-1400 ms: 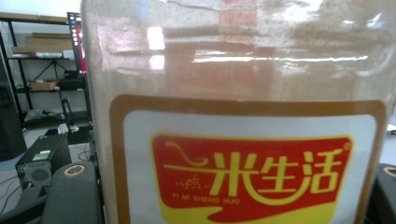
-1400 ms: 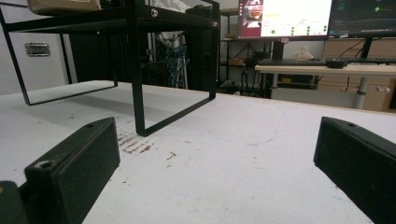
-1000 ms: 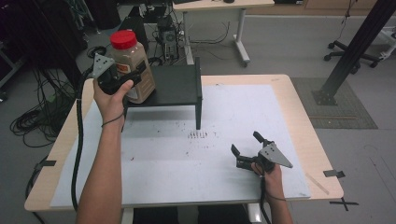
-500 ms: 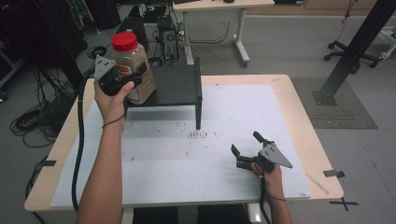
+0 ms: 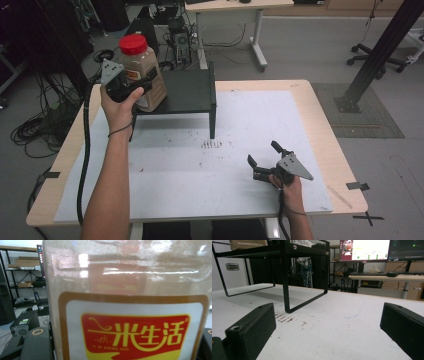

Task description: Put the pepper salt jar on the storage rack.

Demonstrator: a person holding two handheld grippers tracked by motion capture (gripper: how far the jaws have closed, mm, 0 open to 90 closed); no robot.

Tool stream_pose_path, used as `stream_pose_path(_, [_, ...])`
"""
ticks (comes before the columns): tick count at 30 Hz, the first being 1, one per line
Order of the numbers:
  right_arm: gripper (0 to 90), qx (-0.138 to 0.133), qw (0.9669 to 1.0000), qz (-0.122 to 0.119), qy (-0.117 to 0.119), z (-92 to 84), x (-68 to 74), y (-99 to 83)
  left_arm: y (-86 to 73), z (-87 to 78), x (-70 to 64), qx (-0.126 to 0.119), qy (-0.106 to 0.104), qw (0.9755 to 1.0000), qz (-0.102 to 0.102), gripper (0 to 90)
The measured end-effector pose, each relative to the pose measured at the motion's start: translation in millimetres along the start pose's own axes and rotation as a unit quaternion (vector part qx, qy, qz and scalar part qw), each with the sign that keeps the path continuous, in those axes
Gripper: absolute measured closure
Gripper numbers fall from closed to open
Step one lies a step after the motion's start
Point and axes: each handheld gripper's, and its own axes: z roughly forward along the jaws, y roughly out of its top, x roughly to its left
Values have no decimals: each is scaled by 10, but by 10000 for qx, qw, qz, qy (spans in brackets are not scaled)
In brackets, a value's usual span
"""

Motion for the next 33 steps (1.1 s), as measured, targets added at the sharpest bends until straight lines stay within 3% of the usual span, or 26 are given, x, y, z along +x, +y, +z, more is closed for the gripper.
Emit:
stream_pose_path(9, [0, 4, 10000, 5, 1, 0, 0, 0, 1, 3, -1, -37, -5, 10000, -22, 225])
stream_pose_path(33, [1, 2, 10000, 2, 1, 0, 0, 0, -1, 17, 16, -10, -29, 9998, -186, 83])
